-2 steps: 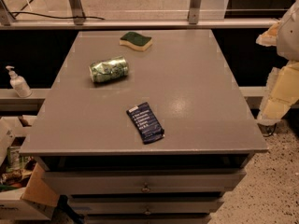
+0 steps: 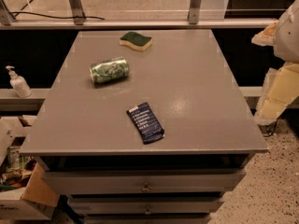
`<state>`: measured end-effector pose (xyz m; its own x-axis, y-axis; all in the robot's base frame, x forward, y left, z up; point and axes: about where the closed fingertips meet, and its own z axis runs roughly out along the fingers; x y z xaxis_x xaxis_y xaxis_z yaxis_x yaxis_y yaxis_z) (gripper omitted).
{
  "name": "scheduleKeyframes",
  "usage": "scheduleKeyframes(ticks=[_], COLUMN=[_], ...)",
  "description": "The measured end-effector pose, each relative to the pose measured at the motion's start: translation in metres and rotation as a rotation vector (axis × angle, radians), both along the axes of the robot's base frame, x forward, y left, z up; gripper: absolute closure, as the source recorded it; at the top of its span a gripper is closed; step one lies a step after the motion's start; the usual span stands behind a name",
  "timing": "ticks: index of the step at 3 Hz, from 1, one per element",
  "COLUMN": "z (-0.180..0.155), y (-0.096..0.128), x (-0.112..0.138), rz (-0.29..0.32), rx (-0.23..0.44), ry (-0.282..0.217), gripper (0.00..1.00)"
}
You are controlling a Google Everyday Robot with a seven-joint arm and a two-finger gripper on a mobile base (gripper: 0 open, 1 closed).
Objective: Pick green can
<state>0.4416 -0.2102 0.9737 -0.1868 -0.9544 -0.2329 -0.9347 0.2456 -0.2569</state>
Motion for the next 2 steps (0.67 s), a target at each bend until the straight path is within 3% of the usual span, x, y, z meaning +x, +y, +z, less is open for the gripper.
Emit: scheduleKeyframes(ticks=[2], z=[-0.032], y=[0.061], x=[0.033], rz=[0.113], rx=[0.123], ry=[0.017], gripper=[0.00])
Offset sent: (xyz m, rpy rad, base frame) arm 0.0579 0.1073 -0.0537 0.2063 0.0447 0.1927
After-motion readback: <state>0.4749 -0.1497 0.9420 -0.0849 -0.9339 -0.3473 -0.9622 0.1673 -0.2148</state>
